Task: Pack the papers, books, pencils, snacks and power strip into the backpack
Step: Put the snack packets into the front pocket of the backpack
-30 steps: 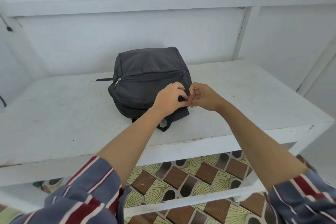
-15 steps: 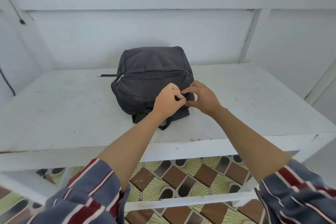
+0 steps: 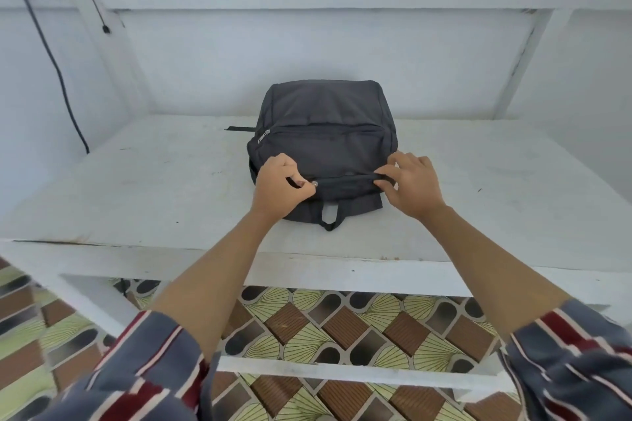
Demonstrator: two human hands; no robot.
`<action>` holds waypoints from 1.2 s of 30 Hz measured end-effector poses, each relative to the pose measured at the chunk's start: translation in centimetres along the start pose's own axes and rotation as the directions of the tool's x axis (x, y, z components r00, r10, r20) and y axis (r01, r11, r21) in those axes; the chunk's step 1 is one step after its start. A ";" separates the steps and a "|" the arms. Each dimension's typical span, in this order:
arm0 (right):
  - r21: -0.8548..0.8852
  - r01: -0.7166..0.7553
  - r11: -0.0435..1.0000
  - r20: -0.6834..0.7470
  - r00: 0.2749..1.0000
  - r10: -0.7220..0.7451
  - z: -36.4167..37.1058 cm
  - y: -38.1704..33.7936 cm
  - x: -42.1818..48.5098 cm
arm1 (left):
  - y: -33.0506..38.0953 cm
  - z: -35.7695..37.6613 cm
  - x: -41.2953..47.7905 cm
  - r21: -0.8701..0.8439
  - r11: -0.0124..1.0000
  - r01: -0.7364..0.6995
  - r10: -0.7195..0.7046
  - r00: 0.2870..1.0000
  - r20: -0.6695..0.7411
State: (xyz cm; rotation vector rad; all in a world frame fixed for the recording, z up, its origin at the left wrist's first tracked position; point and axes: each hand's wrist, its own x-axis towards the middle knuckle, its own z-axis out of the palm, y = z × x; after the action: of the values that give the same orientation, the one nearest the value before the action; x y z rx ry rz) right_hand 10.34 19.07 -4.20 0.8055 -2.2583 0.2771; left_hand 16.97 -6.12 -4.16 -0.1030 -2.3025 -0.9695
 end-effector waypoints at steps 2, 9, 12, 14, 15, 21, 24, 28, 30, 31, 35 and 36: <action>0.041 0.054 0.998 -0.007 0.999 -0.054 -0.4 -0.9 0.8 | 0.3 0.1 -0.3 -0.021 0.998 -0.053 0.053 0.999 -0.010; 0.215 0.231 0.949 0.199 0.941 -0.275 1.7 -7.2 3.1 | -0.4 -0.5 -0.8 0.026 0.984 -0.178 0.177 0.984 0.029; 0.220 0.163 0.962 0.169 0.964 -0.203 1.9 -7.5 2.7 | -2.1 -2.1 -1.0 0.054 0.982 -0.179 0.176 0.983 0.052; 0.198 0.166 0.966 0.150 0.969 -0.197 1.6 -7.5 2.6 | -3.6 -3.2 -0.8 0.029 0.996 -0.081 0.080 0.996 0.038; 0.191 0.161 0.968 0.150 0.970 -0.190 1.5 -7.7 2.5 | -4.4 -3.9 -0.8 0.009 1.000 -0.018 0.018 0.999 0.030; 0.126 0.110 0.986 0.083 0.989 -0.121 1.3 -8.8 2.2 | -7.2 -6.2 0.9 0.129 0.972 0.195 -0.191 0.981 -0.044; 0.104 0.087 0.991 0.075 0.993 -0.095 1.3 -9.0 2.5 | -7.5 -6.7 2.5 0.199 0.945 0.259 -0.247 0.965 -0.084; 0.085 0.077 0.993 0.079 0.993 -0.083 1.2 -9.2 2.9 | -8.6 -6.7 3.7 0.280 0.908 0.313 -0.298 0.950 -0.097; 0.080 0.087 0.993 0.081 0.992 -0.093 1.3 -9.4 3.3 | -9.2 -6.4 4.1 0.303 0.888 0.346 -0.330 0.938 -0.105; 0.085 0.095 0.992 0.086 0.991 -0.102 1.4 -9.4 3.5 | -9.4 -6.3 4.3 0.311 0.880 0.358 -0.341 0.934 -0.110; 0.134 0.145 0.980 0.147 0.975 -0.164 1.8 -9.1 4.8 | -10.3 -5.5 5.7 0.329 0.861 0.387 -0.364 0.922 -0.133; 0.147 0.159 0.976 0.172 0.968 -0.183 1.9 -8.9 5.1 | -10.5 -5.2 6.0 0.338 0.855 0.394 -0.370 0.919 -0.134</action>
State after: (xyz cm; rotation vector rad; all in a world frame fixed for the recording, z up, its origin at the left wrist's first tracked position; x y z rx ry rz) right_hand 11.97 8.95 -2.32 1.1315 -2.3416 0.2821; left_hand 11.74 -18.21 -4.41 0.5537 -2.4465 -0.6993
